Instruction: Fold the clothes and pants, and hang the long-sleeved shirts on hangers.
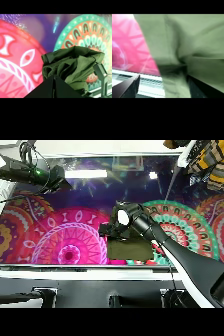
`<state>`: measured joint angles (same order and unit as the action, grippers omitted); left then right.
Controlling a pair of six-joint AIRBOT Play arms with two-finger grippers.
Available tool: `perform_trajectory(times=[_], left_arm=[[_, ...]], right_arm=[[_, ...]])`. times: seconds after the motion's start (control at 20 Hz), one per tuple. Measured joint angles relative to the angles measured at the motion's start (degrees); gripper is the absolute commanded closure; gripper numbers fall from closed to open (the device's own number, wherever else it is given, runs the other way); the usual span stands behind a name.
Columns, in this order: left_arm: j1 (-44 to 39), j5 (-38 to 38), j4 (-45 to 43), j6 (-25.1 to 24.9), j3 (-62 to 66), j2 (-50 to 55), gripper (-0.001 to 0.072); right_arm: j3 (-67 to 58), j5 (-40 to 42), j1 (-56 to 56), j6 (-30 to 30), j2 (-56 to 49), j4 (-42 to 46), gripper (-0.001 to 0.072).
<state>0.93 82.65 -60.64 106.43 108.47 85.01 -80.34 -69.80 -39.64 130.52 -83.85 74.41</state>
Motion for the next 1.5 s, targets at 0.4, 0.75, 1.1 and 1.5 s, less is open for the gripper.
perform_trajectory(times=[0.4,0.75,1.1,1.5], left_arm=[[-2.29,0.87,2.67,-4.02,-0.02,0.00,0.0687],[-12.35,1.57,3.39,-5.97,-0.04,2.10,0.0688],[-24.04,0.81,2.64,-6.43,-0.70,9.57,0.0687],[-27.54,0.31,2.16,-6.10,-1.03,15.30,0.0687]], right_arm=[[-0.68,-8.52,21.49,-11.96,16.17,-1.11,0.0010],[8.41,-14.60,48.48,-30.49,19.76,-10.95,0.0025],[26.64,-6.75,53.35,-43.85,17.14,-19.52,0.0011],[34.60,-0.79,53.68,-60.94,6.03,-31.26,0.0014]])
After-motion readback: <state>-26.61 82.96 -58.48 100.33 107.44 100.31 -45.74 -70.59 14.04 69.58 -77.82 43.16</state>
